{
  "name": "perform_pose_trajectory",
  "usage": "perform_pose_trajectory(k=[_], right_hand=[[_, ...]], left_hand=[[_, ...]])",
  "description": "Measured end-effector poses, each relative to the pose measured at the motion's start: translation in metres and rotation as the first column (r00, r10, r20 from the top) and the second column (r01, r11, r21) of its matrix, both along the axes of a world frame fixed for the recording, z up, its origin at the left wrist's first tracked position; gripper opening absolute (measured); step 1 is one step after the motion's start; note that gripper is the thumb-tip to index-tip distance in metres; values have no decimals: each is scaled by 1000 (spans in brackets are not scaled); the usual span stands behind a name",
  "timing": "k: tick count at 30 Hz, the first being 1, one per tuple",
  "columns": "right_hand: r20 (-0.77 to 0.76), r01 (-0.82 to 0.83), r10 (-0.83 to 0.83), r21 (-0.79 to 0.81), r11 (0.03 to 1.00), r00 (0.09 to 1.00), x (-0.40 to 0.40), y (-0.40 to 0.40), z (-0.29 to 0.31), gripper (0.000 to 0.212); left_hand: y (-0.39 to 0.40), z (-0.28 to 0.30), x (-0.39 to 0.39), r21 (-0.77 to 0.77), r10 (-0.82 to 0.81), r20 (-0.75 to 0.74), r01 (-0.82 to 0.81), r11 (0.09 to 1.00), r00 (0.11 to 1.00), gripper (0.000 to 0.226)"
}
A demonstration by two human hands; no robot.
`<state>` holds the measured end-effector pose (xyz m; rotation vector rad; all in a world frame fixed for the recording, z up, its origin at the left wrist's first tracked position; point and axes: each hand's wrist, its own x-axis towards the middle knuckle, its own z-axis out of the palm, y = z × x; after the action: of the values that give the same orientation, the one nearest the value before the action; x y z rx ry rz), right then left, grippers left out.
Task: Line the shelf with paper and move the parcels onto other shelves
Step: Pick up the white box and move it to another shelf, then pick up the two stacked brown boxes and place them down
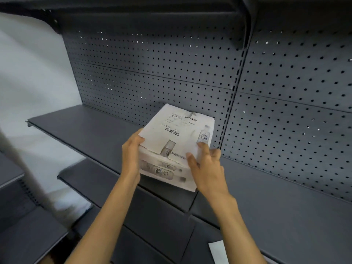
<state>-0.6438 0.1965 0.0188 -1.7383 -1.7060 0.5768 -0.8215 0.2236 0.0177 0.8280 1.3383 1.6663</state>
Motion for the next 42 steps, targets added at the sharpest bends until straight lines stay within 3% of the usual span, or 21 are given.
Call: perform_pose_trajectory(k=[6,15,19,21,23,25,26,28,31,34,42], right_hand=[[17,22,-21,-58,998,1000,-15,7,-18,53],[196,80,-69,-46,996,978,-24,15,-19,53],[219,78,-61,-67,995,974,-23,16,-18,52],[172,53,-34,-104,993,984,-15,18,-17,48],[70,5,6,-151,988,998,-2,17,-14,44],[31,-8,12,-134,991,999,12,14,-12,40],[46,16,-11,-104,995,999,20,11,-12,36],[78,77,-74,-35,996,994,35,3,-10,30],[39,141,-142,41,989,989,59,-11,-3,21],[-34,213,-210,119,970,977,86,-31,5,12],[-173,410,-373,295,863,911,173,-121,27,33]], left_hand=[[25,-15,-17,0,-24,1,24,1000,1000,34],[38,-41,-28,-30,-36,-3,36,999,999,29],[42,-35,-31,60,-51,-186,63,996,981,40],[45,-31,-27,111,-1,-380,47,993,925,56],[45,-26,-17,182,127,-608,-19,983,783,64],[42,-20,-7,271,248,-762,-53,961,598,55],[39,-16,0,307,274,-786,-35,951,554,46],[32,-8,16,324,217,-771,76,943,599,29],[22,5,47,262,-10,-710,278,924,704,16],[12,14,80,271,-91,-693,374,887,716,18],[-41,33,195,306,-260,-683,591,746,682,15]])
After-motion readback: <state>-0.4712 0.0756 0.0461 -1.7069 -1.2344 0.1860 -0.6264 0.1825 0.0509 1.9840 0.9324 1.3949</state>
